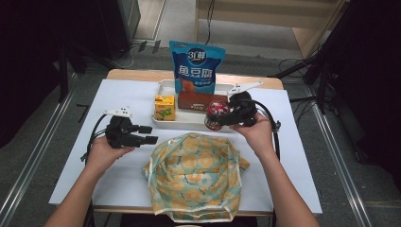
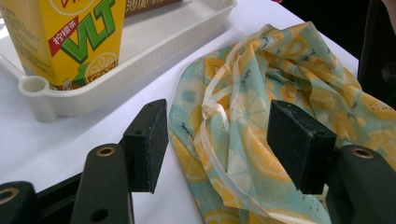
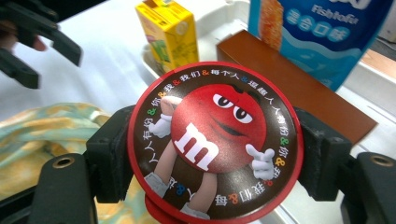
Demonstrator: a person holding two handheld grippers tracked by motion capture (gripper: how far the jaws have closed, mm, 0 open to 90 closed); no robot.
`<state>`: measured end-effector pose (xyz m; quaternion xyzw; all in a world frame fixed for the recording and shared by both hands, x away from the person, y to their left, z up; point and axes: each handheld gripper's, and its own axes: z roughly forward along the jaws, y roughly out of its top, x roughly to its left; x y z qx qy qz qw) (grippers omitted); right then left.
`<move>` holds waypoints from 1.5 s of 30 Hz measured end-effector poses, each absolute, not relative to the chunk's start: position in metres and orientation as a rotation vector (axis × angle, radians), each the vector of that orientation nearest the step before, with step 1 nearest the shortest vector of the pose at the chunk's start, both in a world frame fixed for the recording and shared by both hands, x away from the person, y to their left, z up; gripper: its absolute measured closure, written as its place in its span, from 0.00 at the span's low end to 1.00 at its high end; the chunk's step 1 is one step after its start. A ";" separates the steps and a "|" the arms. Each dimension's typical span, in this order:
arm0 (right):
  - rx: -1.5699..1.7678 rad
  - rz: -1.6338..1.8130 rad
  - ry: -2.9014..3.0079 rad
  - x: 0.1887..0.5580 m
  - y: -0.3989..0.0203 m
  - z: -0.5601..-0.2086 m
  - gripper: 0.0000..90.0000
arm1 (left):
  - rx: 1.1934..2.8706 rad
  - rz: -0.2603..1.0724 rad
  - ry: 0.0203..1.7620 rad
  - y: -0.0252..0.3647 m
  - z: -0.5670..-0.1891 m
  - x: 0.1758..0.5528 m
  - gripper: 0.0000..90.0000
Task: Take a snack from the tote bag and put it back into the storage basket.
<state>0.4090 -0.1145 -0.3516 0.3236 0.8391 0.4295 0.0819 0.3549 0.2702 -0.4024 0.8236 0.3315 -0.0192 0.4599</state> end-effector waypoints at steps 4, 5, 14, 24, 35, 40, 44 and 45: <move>0.986 1.277 2.501 0.416 -0.118 -0.354 0.29 | 2.029 -0.041 0.830 0.273 -0.403 0.354 0.43; 0.985 1.273 2.501 0.418 -0.118 -0.355 0.29 | 2.028 -0.041 0.833 0.273 -0.403 0.353 0.43; 1.004 1.226 2.498 0.434 -0.123 -0.361 0.29 | 2.015 -0.036 0.848 0.278 -0.403 0.350 0.43; 1.058 1.203 2.487 0.450 -0.127 -0.376 0.29 | 2.011 -0.029 0.857 0.282 -0.403 0.346 0.43; 1.105 1.186 2.467 0.462 -0.133 -0.388 0.29 | 2.008 -0.024 0.867 0.285 -0.404 0.344 0.43; 1.105 1.178 2.445 0.464 -0.134 -0.391 0.29 | 2.011 -0.020 0.870 0.285 -0.404 0.342 0.43; 1.116 1.172 2.432 0.467 -0.134 -0.394 0.29 | 2.015 -0.020 0.874 0.286 -0.404 0.343 0.43; 1.119 1.167 2.433 0.468 -0.135 -0.395 0.29 | 2.016 -0.022 0.874 0.286 -0.404 0.343 0.43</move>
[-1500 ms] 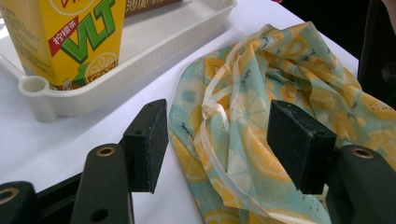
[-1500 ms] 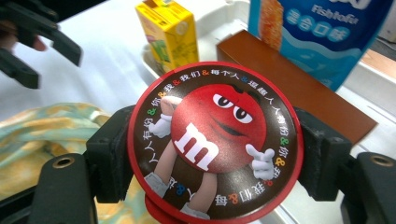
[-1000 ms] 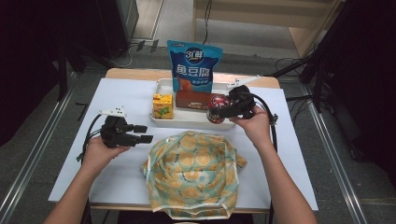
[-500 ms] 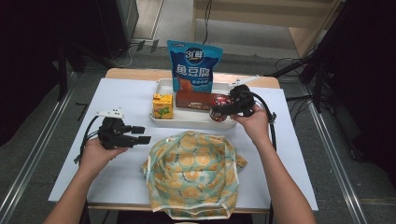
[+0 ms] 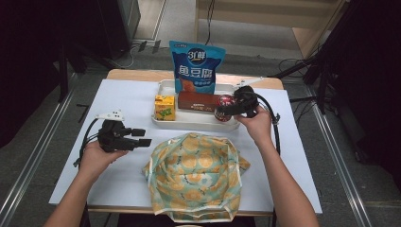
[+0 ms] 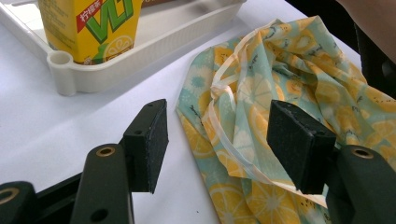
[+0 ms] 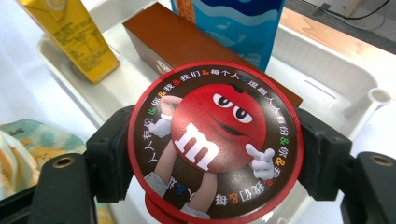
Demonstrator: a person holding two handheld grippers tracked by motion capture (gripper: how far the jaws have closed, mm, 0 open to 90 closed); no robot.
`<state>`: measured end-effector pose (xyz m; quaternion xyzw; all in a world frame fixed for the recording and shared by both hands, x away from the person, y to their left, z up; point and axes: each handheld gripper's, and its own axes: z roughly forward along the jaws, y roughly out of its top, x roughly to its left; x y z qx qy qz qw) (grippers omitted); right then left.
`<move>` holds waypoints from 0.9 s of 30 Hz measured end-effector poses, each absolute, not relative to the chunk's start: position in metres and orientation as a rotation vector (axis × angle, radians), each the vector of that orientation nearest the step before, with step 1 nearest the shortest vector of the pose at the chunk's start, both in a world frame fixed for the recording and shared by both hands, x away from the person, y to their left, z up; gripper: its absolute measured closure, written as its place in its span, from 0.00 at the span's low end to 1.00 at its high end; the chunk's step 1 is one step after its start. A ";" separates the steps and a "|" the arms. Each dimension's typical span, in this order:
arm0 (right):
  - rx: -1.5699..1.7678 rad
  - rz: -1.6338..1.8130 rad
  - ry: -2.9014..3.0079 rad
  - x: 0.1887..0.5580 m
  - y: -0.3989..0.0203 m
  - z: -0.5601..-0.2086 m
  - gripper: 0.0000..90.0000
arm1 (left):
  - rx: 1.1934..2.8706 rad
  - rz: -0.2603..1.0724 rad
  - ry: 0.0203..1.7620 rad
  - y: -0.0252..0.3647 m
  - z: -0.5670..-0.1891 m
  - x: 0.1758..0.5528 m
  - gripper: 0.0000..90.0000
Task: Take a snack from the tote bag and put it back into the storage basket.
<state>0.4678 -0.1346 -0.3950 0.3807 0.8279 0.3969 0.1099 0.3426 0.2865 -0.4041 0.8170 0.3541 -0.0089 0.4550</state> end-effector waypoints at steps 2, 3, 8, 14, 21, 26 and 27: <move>1.130 1.161 2.433 0.469 -0.135 -0.397 0.29 | 2.015 -0.022 0.872 0.287 -0.404 0.342 0.43; 1.128 1.160 2.434 0.470 -0.134 -0.399 0.29 | 2.013 -0.022 0.873 0.286 -0.404 0.342 0.43; 1.129 1.142 2.446 0.472 -0.132 -0.406 0.29 | 2.009 -0.024 0.871 0.286 -0.404 0.342 0.43; 1.135 1.134 2.436 0.474 -0.130 -0.410 0.29 | 2.009 -0.027 0.870 0.286 -0.404 0.342 0.43; 1.167 1.121 2.440 0.477 -0.131 -0.417 0.29 | 2.000 -0.027 0.861 0.286 -0.403 0.341 0.43; 1.183 1.109 2.446 0.477 -0.129 -0.421 0.29 | 2.000 -0.029 0.860 0.286 -0.403 0.342 0.43; 1.190 1.105 2.450 0.476 -0.128 -0.422 0.29 | 2.010 -0.027 0.858 0.286 -0.403 0.342 0.43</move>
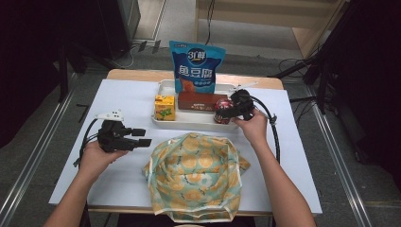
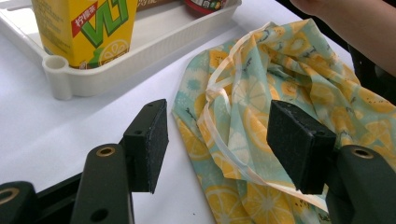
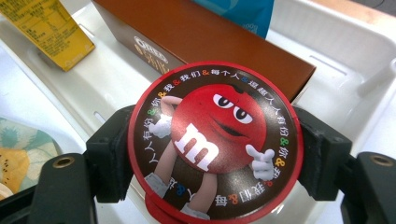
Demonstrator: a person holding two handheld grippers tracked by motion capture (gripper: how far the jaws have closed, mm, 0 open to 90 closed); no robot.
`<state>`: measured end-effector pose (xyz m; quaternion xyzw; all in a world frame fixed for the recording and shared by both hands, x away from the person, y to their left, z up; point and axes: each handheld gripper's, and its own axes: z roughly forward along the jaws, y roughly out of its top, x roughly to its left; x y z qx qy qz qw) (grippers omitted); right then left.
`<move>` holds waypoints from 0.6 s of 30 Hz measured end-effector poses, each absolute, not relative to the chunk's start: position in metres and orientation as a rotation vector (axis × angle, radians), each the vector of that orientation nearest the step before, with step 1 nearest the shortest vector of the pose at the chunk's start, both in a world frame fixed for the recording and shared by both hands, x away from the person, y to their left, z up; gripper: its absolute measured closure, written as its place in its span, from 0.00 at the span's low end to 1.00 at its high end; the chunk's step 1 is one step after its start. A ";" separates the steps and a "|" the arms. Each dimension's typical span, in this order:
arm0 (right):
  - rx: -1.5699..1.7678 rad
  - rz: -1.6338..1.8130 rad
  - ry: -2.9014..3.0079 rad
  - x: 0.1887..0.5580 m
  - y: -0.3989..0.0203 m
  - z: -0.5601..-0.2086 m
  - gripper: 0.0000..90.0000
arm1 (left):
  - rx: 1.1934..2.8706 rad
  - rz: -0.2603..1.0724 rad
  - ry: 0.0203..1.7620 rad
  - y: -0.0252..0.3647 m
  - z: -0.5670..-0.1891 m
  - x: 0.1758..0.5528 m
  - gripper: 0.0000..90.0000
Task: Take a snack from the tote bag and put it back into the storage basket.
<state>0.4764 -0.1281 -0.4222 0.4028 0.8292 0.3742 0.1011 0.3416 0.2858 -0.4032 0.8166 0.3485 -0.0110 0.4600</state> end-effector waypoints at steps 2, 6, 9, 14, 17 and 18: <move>1.188 1.092 2.449 0.476 -0.127 -0.424 0.29 | 2.014 -0.026 0.854 0.286 -0.403 0.341 0.43; 1.188 1.082 2.453 0.476 -0.124 -0.428 0.29 | 2.008 -0.026 0.855 0.286 -0.403 0.341 0.43; 1.186 1.078 2.456 0.475 -0.123 -0.430 0.29 | 2.005 -0.025 0.857 0.286 -0.403 0.342 0.43; 1.186 1.083 2.444 0.474 -0.122 -0.431 0.29 | 2.006 -0.029 0.852 0.286 -0.403 0.343 0.43; 1.181 1.088 2.430 0.472 -0.121 -0.433 0.29 | 2.018 -0.034 0.844 0.284 -0.403 0.343 0.43; 1.169 1.084 2.432 0.471 -0.120 -0.433 0.29 | 2.020 -0.035 0.842 0.283 -0.404 0.343 0.43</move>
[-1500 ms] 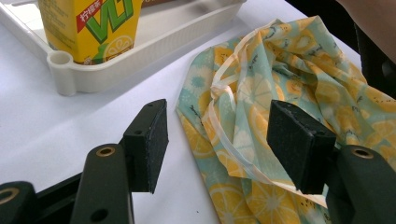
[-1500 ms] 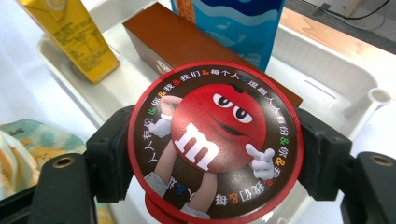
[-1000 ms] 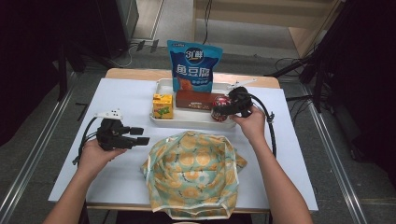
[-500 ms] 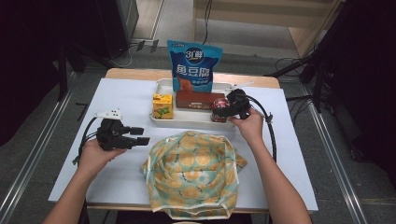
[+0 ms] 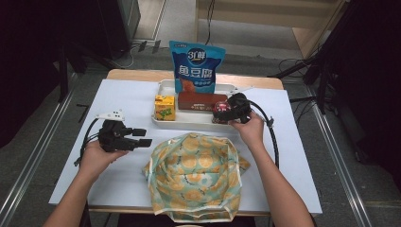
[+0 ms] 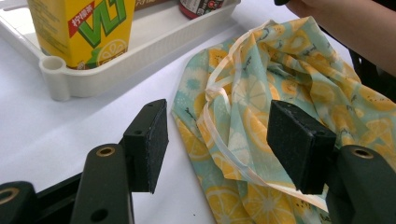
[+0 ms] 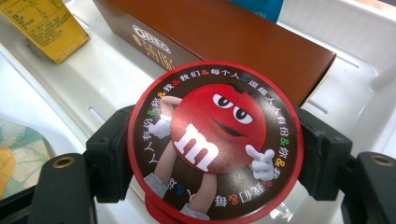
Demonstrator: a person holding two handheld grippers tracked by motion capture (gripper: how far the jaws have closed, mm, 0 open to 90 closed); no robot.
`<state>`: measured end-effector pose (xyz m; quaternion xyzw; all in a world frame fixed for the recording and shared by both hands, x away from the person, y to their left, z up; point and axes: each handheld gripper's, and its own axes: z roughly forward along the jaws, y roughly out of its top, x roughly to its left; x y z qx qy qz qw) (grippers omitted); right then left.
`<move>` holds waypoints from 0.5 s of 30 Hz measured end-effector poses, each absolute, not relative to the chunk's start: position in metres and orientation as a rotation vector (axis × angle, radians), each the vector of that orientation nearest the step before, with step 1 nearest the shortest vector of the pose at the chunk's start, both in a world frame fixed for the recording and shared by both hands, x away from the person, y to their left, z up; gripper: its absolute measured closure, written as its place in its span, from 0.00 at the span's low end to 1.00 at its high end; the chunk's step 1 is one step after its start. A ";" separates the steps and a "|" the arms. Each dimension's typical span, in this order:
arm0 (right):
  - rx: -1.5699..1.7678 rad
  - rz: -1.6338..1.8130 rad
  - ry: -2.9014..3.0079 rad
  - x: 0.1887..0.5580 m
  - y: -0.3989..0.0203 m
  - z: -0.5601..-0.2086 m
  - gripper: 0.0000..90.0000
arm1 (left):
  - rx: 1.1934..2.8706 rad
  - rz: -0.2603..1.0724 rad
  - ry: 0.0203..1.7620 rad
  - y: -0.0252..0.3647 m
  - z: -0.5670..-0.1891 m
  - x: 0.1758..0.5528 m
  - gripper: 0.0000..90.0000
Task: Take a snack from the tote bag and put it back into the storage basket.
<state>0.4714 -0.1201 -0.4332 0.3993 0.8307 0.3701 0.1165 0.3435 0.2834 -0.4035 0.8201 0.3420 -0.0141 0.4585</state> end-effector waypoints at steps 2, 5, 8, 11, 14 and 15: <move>1.168 1.086 2.443 0.470 -0.119 -0.434 0.28 | 2.021 -0.039 0.835 0.282 -0.404 0.344 0.43; 1.168 1.101 2.474 0.471 -0.118 -0.438 0.25 | 2.023 -0.040 0.832 0.280 -0.404 0.345 0.43; 1.185 1.112 2.506 0.471 -0.118 -0.441 0.23 | 2.033 -0.040 0.827 0.279 -0.404 0.347 0.43; 1.204 1.174 2.492 0.471 -0.122 -0.438 0.21 | 2.034 -0.042 0.823 0.278 -0.404 0.347 0.43; 1.205 1.222 2.480 0.469 -0.126 -0.432 0.20 | 2.034 -0.042 0.828 0.278 -0.404 0.347 0.43; 1.200 1.215 2.477 0.467 -0.127 -0.430 0.20 | 2.035 -0.041 0.829 0.278 -0.405 0.347 0.43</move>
